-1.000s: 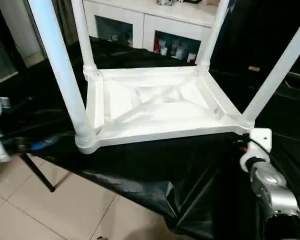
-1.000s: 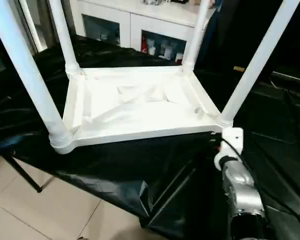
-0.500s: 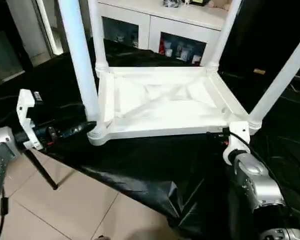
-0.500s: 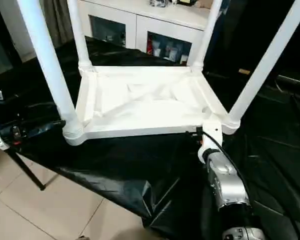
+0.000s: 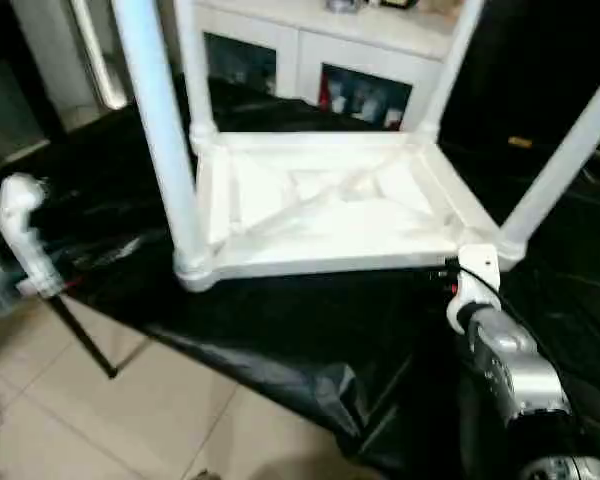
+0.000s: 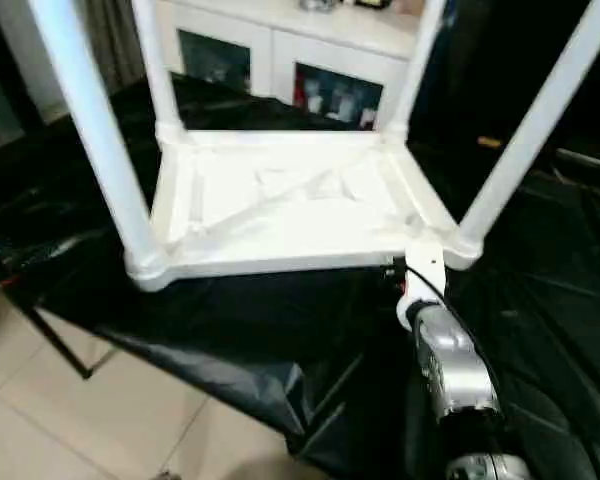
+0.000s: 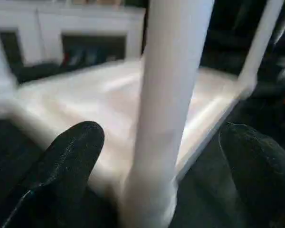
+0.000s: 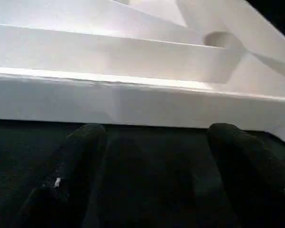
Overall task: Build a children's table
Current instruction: Rotate table base
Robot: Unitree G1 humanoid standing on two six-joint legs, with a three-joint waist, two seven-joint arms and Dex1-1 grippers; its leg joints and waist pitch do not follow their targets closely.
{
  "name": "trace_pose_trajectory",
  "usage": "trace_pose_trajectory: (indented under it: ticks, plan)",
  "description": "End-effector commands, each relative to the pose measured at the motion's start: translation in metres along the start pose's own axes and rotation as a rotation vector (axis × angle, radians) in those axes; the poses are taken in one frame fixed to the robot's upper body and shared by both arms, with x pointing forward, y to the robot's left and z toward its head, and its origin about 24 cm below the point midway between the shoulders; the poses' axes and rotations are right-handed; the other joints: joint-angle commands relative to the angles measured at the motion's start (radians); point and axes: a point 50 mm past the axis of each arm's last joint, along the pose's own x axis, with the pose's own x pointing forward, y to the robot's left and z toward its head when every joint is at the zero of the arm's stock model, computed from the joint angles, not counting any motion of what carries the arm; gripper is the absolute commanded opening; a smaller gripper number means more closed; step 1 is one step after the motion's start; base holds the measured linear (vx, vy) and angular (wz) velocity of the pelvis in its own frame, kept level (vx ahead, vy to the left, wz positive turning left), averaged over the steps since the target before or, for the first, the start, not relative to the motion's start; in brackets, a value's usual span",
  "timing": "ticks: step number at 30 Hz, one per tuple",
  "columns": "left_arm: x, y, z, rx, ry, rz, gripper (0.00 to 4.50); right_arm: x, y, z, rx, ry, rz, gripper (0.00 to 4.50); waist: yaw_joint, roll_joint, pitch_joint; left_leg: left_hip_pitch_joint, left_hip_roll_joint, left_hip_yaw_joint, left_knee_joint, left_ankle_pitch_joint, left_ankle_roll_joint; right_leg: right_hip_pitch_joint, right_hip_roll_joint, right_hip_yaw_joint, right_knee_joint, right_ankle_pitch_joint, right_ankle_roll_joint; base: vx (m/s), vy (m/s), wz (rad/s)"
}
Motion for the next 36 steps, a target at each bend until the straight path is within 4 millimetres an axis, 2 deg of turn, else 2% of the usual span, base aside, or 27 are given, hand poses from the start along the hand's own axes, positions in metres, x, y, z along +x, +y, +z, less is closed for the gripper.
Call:
trace_pose_trajectory:
  ticks: [1,2,4,5,6,12,15,20,23,27,29,31,34,35,36]
  plan:
    - [0.022,-0.007,0.002,-0.004,-0.022,-0.083,4.47,0.002,0.0,0.003,-0.013,0.001,0.005,3.8,-0.003,0.026,-0.063,0.011,0.005,0.006,-0.075,-0.239,-0.043,0.042,-0.055,0.041,-0.084,-0.171,-0.193,0.0,0.0,0.0]
    - [0.032,-0.011,0.003,-0.013,-0.04,-0.121,4.47,0.003,0.002,0.003,-0.014,0.001,0.008,3.8,-0.003,0.025,-0.064,0.007,0.004,0.006,-0.074,-0.221,-0.046,0.046,-0.055,0.041,-0.081,-0.155,-0.189,0.0,0.0,0.0]
    - [0.039,-0.014,0.004,-0.017,-0.051,-0.148,4.47,0.003,0.002,0.003,-0.015,0.002,0.01,3.8,-0.005,0.021,-0.066,0.004,0.003,0.006,-0.072,-0.198,-0.043,0.05,-0.055,0.042,-0.08,-0.129,-0.185,0.0,0.0,0.0]
    - [0.048,-0.019,0.005,-0.029,-0.068,-0.184,4.47,0.004,0.003,0.003,-0.019,0.002,0.015,3.8,-0.005,0.025,-0.068,0.003,0.001,0.006,-0.07,-0.179,-0.041,0.051,-0.055,0.042,-0.077,-0.102,-0.186,0.0,0.0,0.0]
    - [0.056,-0.024,0.007,-0.047,-0.083,-0.231,4.47,0.004,0.004,0.003,-0.021,0.002,0.02,3.8,-0.008,0.024,-0.071,0.002,0.001,0.007,-0.069,-0.163,-0.041,0.054,-0.053,0.04,-0.074,-0.068,-0.195,0.0,0.0,0.0]
    - [0.07,-0.041,0.005,-0.069,-0.063,-0.366,4.47,0.006,0.008,0.004,-0.036,0.001,0.043,3.8,-0.01,0.029,-0.071,0.001,0.001,0.007,-0.067,-0.144,-0.021,0.056,-0.05,0.038,-0.07,0.002,-0.219,0.0,0.0,0.0]
    - [0.074,-0.053,0.003,-0.088,-0.041,-0.455,4.47,0.008,0.01,0.006,-0.043,-0.003,0.059,3.8,-0.01,0.03,-0.071,0.003,0.004,0.008,-0.068,-0.153,-0.021,0.054,-0.051,0.038,-0.07,-0.009,-0.227,0.0,0.0,0.0]
    - [0.086,-0.094,0.003,-0.112,-0.006,-0.686,4.47,0.018,0.023,0.017,-0.058,-0.026,0.124,3.8,-0.012,0.027,-0.068,0.002,0.005,0.01,-0.067,-0.158,-0.02,0.054,-0.051,0.039,-0.071,-0.032,-0.231,0.0,0.0,0.0]
    - [0.091,-0.101,0.004,-0.105,-0.014,-0.709,4.47,0.019,0.027,0.019,-0.062,-0.031,0.142,3.8,-0.014,0.026,-0.068,-0.002,0.003,0.01,-0.067,-0.146,-0.019,0.059,-0.051,0.04,-0.071,-0.027,-0.226,0.0,0.0,0.0]
    - [0.111,-0.126,0.01,-0.087,-0.053,-0.818,4.47,0.025,0.054,0.024,-0.071,-0.03,0.278,3.8,-0.026,0.019,-0.066,-0.004,0.001,0.01,-0.066,-0.166,-0.02,0.059,-0.051,0.04,-0.079,-0.11,-0.206,0.0,0.0,0.0]
    - [0.121,-0.141,0.015,-0.084,-0.074,-0.882,4.47,0.027,0.069,0.026,-0.079,-0.032,0.353,3.8,-0.031,0.022,-0.064,-0.008,0.002,0.008,-0.066,-0.17,-0.023,0.059,-0.052,0.039,-0.081,-0.135,-0.204,0.0,0.0,0.0]
    - [0.132,-0.151,0.017,-0.072,-0.1,-0.886,4.47,0.029,0.076,0.028,-0.086,-0.035,0.378,3.8,-0.039,0.018,-0.066,-0.015,0.001,0.006,-0.066,-0.148,-0.021,0.065,-0.051,0.038,-0.078,-0.124,-0.198,0.0,0.0,0.0]
    - [0.138,-0.154,0.018,-0.062,-0.115,-0.875,4.47,0.03,0.079,0.029,-0.087,-0.037,0.384,3.8,-0.04,0.016,-0.068,-0.011,0.0,0.007,-0.062,-0.137,-0.011,0.063,-0.05,0.039,-0.079,-0.099,-0.204,0.0,0.0,0.0]
    - [0.15,-0.161,0.017,-0.048,-0.137,-0.86,4.47,0.032,0.082,0.031,-0.083,-0.043,0.401,3.8,-0.042,0.015,-0.068,-0.012,0.0,0.008,-0.061,-0.135,-0.005,0.062,-0.05,0.039,-0.081,-0.093,-0.207,0.0,0.0,0.0]
    - [0.15,-0.161,0.017,-0.048,-0.137,-0.86,4.47,0.032,0.082,0.031,-0.083,-0.043,0.401,3.8,-0.042,0.015,-0.068,-0.012,0.0,0.008,-0.061,-0.135,-0.005,0.062,-0.05,0.039,-0.081,-0.093,-0.207,0.0,0.0,0.0]
